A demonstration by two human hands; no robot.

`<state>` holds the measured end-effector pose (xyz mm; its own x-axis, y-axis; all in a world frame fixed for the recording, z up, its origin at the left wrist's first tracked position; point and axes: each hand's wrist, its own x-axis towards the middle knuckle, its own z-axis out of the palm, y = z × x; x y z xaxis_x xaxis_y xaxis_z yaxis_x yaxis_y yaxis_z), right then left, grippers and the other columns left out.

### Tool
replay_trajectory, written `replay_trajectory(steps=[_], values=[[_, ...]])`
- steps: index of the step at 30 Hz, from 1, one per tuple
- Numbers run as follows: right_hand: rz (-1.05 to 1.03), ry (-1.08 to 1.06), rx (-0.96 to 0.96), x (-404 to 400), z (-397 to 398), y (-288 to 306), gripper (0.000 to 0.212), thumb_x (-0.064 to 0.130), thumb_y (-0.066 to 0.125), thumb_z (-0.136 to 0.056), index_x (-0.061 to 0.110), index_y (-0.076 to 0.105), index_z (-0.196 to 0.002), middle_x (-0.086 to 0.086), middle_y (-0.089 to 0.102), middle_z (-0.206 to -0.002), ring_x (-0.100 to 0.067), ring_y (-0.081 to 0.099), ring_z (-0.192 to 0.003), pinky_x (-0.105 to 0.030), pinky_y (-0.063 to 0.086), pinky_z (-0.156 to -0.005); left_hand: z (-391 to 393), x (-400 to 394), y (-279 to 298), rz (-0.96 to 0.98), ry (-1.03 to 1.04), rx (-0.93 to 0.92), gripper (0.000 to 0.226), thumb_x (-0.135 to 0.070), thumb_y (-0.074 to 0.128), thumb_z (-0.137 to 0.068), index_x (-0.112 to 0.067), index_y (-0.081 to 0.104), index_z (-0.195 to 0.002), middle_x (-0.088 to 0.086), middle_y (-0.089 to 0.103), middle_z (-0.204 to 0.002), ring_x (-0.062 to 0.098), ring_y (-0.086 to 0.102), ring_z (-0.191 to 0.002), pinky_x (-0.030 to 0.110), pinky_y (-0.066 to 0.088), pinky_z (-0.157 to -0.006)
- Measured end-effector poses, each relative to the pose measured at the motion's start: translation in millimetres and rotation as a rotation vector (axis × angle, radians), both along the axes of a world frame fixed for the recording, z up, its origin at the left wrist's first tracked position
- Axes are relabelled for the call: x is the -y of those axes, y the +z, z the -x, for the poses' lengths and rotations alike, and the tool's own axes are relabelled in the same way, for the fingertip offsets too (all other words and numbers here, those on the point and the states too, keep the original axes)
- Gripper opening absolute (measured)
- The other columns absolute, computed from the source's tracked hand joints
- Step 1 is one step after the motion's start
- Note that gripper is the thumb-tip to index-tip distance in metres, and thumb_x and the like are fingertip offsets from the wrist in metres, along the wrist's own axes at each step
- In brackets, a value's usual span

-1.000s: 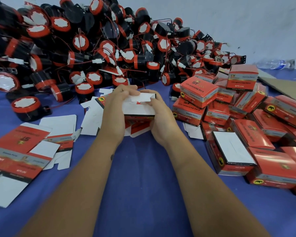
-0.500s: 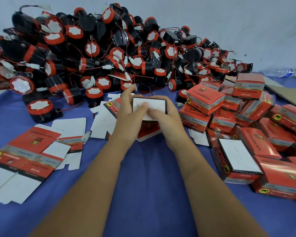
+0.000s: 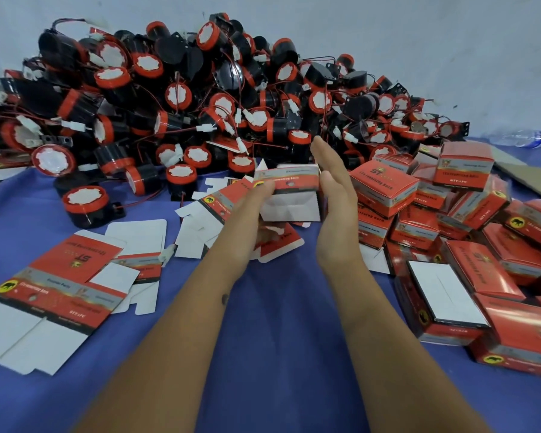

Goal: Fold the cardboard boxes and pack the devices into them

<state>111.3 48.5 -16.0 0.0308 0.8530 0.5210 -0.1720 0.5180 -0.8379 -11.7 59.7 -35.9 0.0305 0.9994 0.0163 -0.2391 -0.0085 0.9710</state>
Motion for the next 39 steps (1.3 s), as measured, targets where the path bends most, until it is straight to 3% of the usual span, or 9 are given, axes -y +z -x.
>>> replay_trajectory(steps=[6, 9, 15, 22, 24, 28, 33, 37, 39], values=[[0.284, -0.299, 0.306, -23, -19, -12, 0.036, 0.015, 0.049, -0.101, 0.026, 0.053, -0.135, 0.01, 0.04, -0.15, -0.007, 0.035, -0.137, -0.03, 0.033, -0.112, 25, -16, -5, -0.142, 0.447, 0.277, 0.035, -0.023, 0.07, -0.086, -0.017, 0.061, -0.119, -0.016, 0.075, -0.093, 0.003, 0.072, -0.087, 0.017, 0.056, -0.068], [0.258, -0.398, 0.602, -40, -12, -16, 0.032, 0.013, 0.048, -0.099, 0.018, 0.058, -0.129, 0.003, 0.031, -0.154, -0.01, 0.03, -0.14, -0.014, 0.03, -0.097, 26, -20, -9, -0.119, 0.582, 0.23, 0.036, -0.024, 0.074, -0.089, -0.027, 0.052, -0.116, -0.019, 0.069, -0.095, -0.003, 0.07, -0.086, 0.021, 0.056, -0.073], [0.345, -0.227, 0.827, -93, 17, -13, 0.036, 0.029, 0.042, -0.104, 0.018, 0.056, -0.135, -0.01, 0.044, -0.144, -0.028, 0.041, -0.133, -0.046, 0.034, -0.111, 22, -23, -14, -0.09, 0.67, 0.242, 0.042, -0.027, 0.074, -0.089, -0.028, 0.043, -0.117, -0.008, 0.064, -0.111, 0.007, 0.068, -0.099, 0.029, 0.054, -0.081], [0.587, -0.206, 0.927, -148, 18, -14, 0.036, 0.033, 0.045, -0.1, 0.01, 0.062, -0.078, -0.014, 0.064, -0.093, -0.034, 0.057, -0.098, -0.051, 0.043, -0.095, 19, -25, -18, -0.066, 0.592, 0.063, 0.047, -0.032, 0.074, -0.087, -0.033, 0.042, -0.122, -0.015, 0.065, -0.109, -0.003, 0.068, -0.09, 0.012, 0.052, -0.065], [0.525, -0.261, 0.86, -150, 17, -14, 0.031, 0.021, 0.048, -0.1, 0.008, 0.064, -0.076, -0.018, 0.062, -0.087, -0.036, 0.057, -0.092, -0.046, 0.045, -0.088, 20, -25, -18, -0.059, 0.588, 0.064, 0.047, -0.031, 0.074, -0.088, -0.033, 0.042, -0.122, -0.015, 0.066, -0.108, -0.004, 0.068, -0.09, 0.011, 0.052, -0.064], [0.25, -0.53, 0.531, -133, 9, 4, 0.032, -0.003, 0.043, -0.097, 0.002, 0.07, -0.115, -0.007, 0.067, -0.117, -0.026, 0.058, -0.115, -0.031, 0.045, -0.099, 21, -26, -18, -0.051, 0.601, 0.024, 0.05, -0.032, 0.075, -0.087, -0.031, 0.04, -0.122, -0.016, 0.064, -0.107, -0.006, 0.066, -0.089, 0.01, 0.051, -0.065], [0.093, -0.561, 0.269, -88, 2, 39, 0.04, -0.009, 0.042, -0.091, 0.011, 0.076, -0.099, 0.004, 0.071, -0.099, -0.006, 0.064, -0.097, -0.014, 0.05, -0.086, 21, -25, -16, -0.093, 0.614, 0.031, 0.052, -0.03, 0.076, -0.087, -0.028, 0.039, -0.123, -0.018, 0.061, -0.106, -0.014, 0.064, -0.083, 0.01, 0.051, -0.065], [0.274, -0.337, -0.013, -44, 11, 31, 0.038, -0.011, 0.045, -0.09, 0.013, 0.074, -0.087, 0.0, 0.076, -0.086, -0.011, 0.072, -0.084, -0.022, 0.058, -0.079, 15, -20, -8, -0.087, 0.494, 0.2, 0.056, -0.032, 0.069, -0.093, -0.031, 0.031, -0.134, -0.007, 0.06, -0.127, 0.01, 0.066, -0.111, 0.039, 0.056, -0.092], [0.391, -0.222, -0.126, -30, 18, 18, 0.035, -0.012, 0.045, -0.09, 0.008, 0.074, -0.091, -0.01, 0.076, -0.091, -0.019, 0.073, -0.087, -0.026, 0.06, -0.078, 12, -15, -5, -0.075, 0.413, 0.275, 0.058, -0.033, 0.065, -0.096, -0.031, 0.027, -0.14, 0.0, 0.057, -0.136, 0.025, 0.066, -0.115, 0.045, 0.059, -0.087]])
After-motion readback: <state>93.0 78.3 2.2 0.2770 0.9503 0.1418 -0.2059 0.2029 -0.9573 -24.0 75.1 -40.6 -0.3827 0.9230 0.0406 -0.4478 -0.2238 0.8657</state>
